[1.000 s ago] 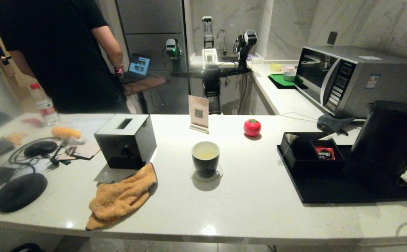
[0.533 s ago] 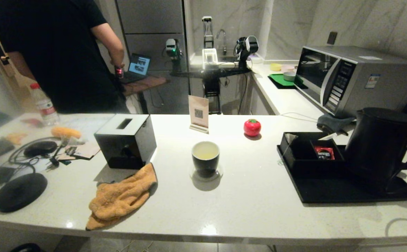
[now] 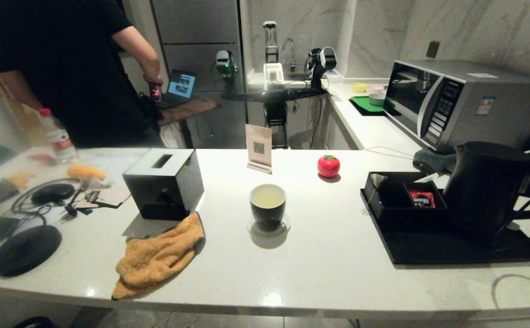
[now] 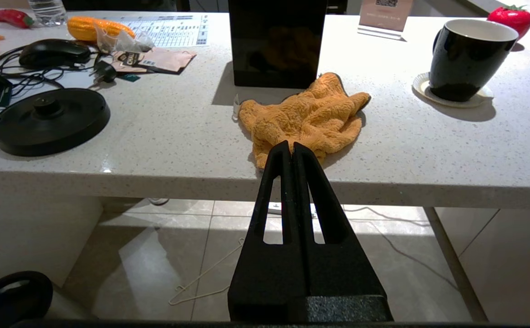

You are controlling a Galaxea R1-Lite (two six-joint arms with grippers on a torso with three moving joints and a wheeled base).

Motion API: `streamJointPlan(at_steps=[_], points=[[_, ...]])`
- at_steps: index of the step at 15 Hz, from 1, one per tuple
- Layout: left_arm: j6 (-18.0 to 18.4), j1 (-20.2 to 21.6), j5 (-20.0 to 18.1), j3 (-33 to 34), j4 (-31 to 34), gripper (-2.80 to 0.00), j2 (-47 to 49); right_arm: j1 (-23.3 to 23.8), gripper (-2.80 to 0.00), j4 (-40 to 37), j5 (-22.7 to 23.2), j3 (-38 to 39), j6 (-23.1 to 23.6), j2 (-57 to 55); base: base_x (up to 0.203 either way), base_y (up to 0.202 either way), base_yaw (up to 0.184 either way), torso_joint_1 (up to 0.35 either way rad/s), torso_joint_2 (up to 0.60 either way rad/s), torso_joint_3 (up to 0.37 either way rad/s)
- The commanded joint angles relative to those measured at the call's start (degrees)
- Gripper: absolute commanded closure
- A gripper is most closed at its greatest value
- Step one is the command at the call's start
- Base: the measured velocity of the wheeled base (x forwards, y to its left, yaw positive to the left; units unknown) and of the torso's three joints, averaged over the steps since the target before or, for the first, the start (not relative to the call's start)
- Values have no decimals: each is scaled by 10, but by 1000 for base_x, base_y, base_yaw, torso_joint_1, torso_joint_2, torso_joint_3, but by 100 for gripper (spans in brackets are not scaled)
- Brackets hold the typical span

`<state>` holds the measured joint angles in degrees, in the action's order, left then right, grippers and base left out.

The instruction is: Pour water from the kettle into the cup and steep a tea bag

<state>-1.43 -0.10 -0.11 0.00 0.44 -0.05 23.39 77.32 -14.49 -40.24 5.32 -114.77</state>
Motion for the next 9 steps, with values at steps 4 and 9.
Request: streamJointPlan(at_steps=[4,9], points=[[-1,0,0,0,0,0,0,7,0,30,-2,-17,5,-36,0,0,0,0,0,0],[-1,0,0,0,0,0,0,16,0,38,-2,-33,13,-52,0,0,0,0,0,0]])
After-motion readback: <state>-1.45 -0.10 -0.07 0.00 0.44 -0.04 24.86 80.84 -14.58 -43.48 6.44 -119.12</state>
